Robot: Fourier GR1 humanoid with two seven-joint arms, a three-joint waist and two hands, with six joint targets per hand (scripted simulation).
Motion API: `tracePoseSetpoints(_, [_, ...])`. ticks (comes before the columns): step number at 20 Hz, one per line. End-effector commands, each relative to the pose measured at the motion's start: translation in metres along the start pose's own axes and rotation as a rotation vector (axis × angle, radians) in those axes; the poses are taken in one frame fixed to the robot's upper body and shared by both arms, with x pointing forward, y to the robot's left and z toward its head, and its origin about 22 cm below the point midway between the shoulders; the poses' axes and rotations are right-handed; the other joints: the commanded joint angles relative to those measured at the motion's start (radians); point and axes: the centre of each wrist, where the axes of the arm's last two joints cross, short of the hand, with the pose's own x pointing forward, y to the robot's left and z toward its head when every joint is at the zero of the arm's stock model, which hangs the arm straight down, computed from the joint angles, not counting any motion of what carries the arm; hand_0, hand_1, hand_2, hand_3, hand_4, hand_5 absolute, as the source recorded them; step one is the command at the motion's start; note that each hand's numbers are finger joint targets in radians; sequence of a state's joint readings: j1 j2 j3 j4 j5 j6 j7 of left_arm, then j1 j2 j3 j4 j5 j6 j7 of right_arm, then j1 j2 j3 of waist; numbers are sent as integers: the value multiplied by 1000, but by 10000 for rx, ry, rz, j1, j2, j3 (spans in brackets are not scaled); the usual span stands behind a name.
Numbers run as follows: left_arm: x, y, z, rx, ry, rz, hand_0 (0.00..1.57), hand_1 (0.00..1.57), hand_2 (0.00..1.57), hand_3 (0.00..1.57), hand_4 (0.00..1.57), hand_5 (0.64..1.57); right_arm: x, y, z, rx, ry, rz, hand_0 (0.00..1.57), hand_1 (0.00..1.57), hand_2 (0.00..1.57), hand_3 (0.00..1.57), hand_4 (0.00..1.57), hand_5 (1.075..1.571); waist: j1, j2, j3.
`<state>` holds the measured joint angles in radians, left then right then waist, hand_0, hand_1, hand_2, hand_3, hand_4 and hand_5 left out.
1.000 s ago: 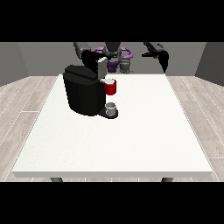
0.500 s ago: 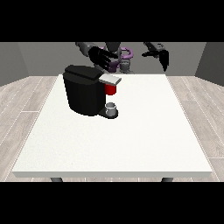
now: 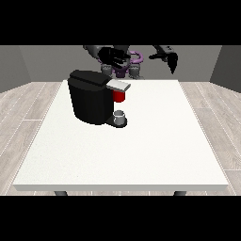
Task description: Insert the coffee pod into the coffee machine and close the lid
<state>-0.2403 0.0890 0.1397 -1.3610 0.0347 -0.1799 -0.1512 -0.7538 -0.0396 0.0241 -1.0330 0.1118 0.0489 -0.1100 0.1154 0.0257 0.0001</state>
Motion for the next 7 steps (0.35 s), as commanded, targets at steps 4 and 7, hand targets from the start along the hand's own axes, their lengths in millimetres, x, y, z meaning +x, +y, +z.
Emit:
tracePoseSetpoints(4, [-29,-12,19,480,753,296,0,0,0,0,192,1571,-43,41,62,244,127,-2116,0,0,0,0,286,1571,-734,-1091,2])
tracePoseSetpoints(7, [-38,1,38,1134,1087,49,0,0,0,0,192,1571,-62,24,84,-233,801,-2416,0,0,0,0,157,1571,-1292,-1285,2])
